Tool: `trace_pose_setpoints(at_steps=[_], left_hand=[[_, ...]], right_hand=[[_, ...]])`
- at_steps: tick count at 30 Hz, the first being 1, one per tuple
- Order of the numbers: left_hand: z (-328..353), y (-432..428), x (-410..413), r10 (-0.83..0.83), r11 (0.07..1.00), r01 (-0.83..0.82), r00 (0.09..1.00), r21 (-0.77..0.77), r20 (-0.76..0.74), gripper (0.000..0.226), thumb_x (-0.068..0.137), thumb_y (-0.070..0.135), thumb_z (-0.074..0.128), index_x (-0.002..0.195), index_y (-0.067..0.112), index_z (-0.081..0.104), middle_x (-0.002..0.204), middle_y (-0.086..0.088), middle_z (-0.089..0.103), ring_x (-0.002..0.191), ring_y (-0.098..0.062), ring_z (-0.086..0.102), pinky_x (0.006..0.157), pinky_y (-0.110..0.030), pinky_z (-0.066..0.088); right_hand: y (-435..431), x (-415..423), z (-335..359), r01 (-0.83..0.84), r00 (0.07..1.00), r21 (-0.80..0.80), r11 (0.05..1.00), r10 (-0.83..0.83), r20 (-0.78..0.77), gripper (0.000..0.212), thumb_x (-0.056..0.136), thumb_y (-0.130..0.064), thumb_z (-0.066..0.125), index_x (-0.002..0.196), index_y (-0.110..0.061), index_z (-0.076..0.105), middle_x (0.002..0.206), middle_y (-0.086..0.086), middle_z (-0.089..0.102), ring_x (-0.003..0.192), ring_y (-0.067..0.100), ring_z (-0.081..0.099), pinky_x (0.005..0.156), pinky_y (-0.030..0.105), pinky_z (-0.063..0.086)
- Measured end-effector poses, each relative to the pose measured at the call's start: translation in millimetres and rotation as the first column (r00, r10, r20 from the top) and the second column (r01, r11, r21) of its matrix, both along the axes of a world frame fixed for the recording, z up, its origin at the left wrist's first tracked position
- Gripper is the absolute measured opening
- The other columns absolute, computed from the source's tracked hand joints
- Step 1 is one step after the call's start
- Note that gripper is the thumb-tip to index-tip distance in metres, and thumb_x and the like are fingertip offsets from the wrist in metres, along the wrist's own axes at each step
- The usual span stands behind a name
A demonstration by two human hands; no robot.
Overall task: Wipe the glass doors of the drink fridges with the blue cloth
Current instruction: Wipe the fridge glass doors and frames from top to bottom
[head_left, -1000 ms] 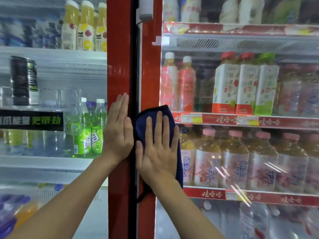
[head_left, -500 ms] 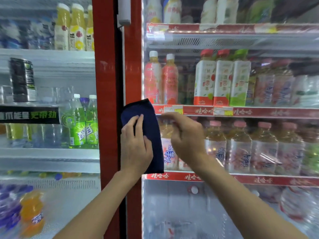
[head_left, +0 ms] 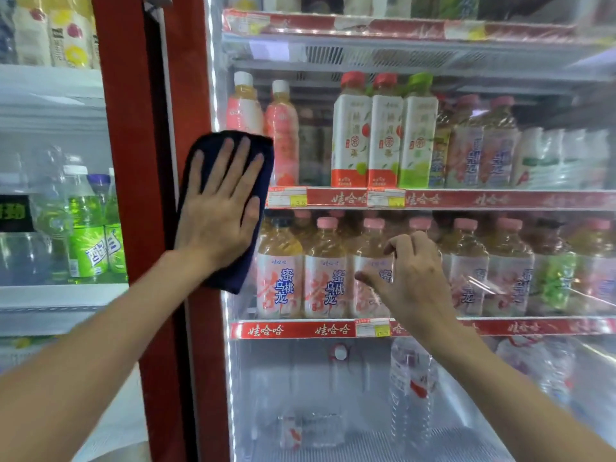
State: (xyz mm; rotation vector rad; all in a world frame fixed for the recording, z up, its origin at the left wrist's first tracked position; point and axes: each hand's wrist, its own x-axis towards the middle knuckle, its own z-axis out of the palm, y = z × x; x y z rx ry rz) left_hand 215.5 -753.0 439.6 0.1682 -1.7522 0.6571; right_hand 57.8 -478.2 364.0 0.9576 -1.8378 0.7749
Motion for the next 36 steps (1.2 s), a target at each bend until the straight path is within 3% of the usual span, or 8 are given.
trace_pose_setpoints(at_steps=[4, 8, 13, 18, 21, 27, 31, 36], left_hand=[[-3, 17, -22, 0.011, 1.0, -0.01, 0.999, 0.006, -0.032, 0.06, 0.109, 0.036, 0.024, 0.165, 0.017, 0.015, 0.173, -0.012, 0.01, 0.16, -0.028, 0.006, 0.129, -0.056, 0.002], [-83, 38, -32, 0.015, 0.994, 0.002, 0.988, -0.108, 0.156, 0.062, 0.106, 0.032, 0.034, 0.164, 0.016, 0.021, 0.172, -0.01, 0.016, 0.159, -0.029, 0.014, 0.127, -0.059, 0.009], [-89, 36, -20, 0.027, 0.946, 0.099, 0.925, -0.308, 0.379, 0.058, 0.108, 0.033, 0.034, 0.164, 0.019, 0.025, 0.171, -0.006, 0.02, 0.159, -0.026, 0.018, 0.128, -0.055, 0.014], [-12, 40, -42, -0.032, 0.99, 0.045, 0.994, -0.134, 0.101, 0.06, 0.107, 0.033, 0.033, 0.165, 0.02, 0.02, 0.173, -0.006, 0.016, 0.16, -0.026, 0.014, 0.128, -0.056, 0.01], [-37, 65, -67, -0.048, 0.998, 0.048, 0.999, -0.038, 0.01, 0.062, 0.106, 0.034, 0.031, 0.165, 0.017, 0.018, 0.173, -0.009, 0.013, 0.16, -0.027, 0.01, 0.128, -0.057, 0.005], [-143, 105, -89, -0.023, 0.986, 0.068, 0.96, -0.153, 0.28, 0.062, 0.107, 0.036, 0.03, 0.165, 0.017, 0.018, 0.173, -0.008, 0.011, 0.16, -0.028, 0.01, 0.128, -0.055, 0.003], [-112, 102, -80, 0.048, 0.935, 0.121, 0.887, -0.332, 0.459, 0.059, 0.109, 0.037, 0.026, 0.165, 0.019, 0.018, 0.172, -0.007, 0.015, 0.159, -0.027, 0.014, 0.129, -0.052, 0.004], [-14, 120, -103, -0.014, 0.989, 0.036, 0.989, -0.145, 0.149, 0.06, 0.108, 0.035, 0.03, 0.165, 0.018, 0.02, 0.172, -0.01, 0.017, 0.16, -0.027, 0.013, 0.128, -0.057, 0.01]], right_hand=[[-1, -6, -2, -0.007, 1.0, -0.013, 1.0, 0.007, -0.017, 0.059, 0.073, -0.051, 0.084, 0.102, -0.005, 0.062, 0.098, 0.008, 0.054, 0.089, 0.023, 0.05, 0.079, 0.028, 0.04], [-2, -10, 0, -0.037, 0.999, -0.001, 0.999, 0.037, -0.019, 0.058, 0.074, -0.052, 0.084, 0.102, -0.006, 0.061, 0.099, 0.008, 0.053, 0.091, 0.021, 0.048, 0.081, 0.026, 0.035], [35, -18, -7, -0.18, 0.983, 0.041, 0.983, 0.181, -0.035, 0.04, 0.08, -0.015, 0.087, 0.104, -0.003, 0.058, 0.102, 0.008, 0.053, 0.091, 0.016, 0.046, 0.08, 0.032, 0.05], [72, -50, -14, 0.02, 0.998, 0.012, 1.0, -0.021, 0.065, 0.06, 0.074, -0.051, 0.085, 0.102, -0.006, 0.058, 0.105, 0.005, 0.05, 0.095, 0.017, 0.045, 0.084, 0.028, 0.043], [68, -58, -18, 0.009, 0.998, -0.02, 1.0, -0.007, 0.064, 0.06, 0.071, -0.048, 0.087, 0.101, -0.005, 0.059, 0.105, 0.007, 0.05, 0.096, 0.016, 0.042, 0.085, 0.028, 0.043], [67, -60, -19, 0.006, 0.998, -0.011, 1.0, -0.005, 0.064, 0.057, 0.072, -0.045, 0.088, 0.102, -0.007, 0.058, 0.106, 0.006, 0.046, 0.097, 0.016, 0.037, 0.083, 0.027, 0.035], [86, -58, -12, -0.044, 0.999, 0.083, 0.996, 0.042, 0.019, 0.056, 0.074, -0.032, 0.091, 0.111, -0.004, 0.06, 0.109, 0.009, 0.05, 0.1, 0.02, 0.046, 0.087, 0.033, 0.046], [124, -75, -16, 0.116, 0.986, 0.1, 0.988, -0.103, -0.133, 0.078, 0.07, -0.033, 0.092, 0.128, 0.008, 0.06, 0.126, 0.024, 0.06, 0.115, 0.039, 0.062, 0.098, 0.048, 0.055]])
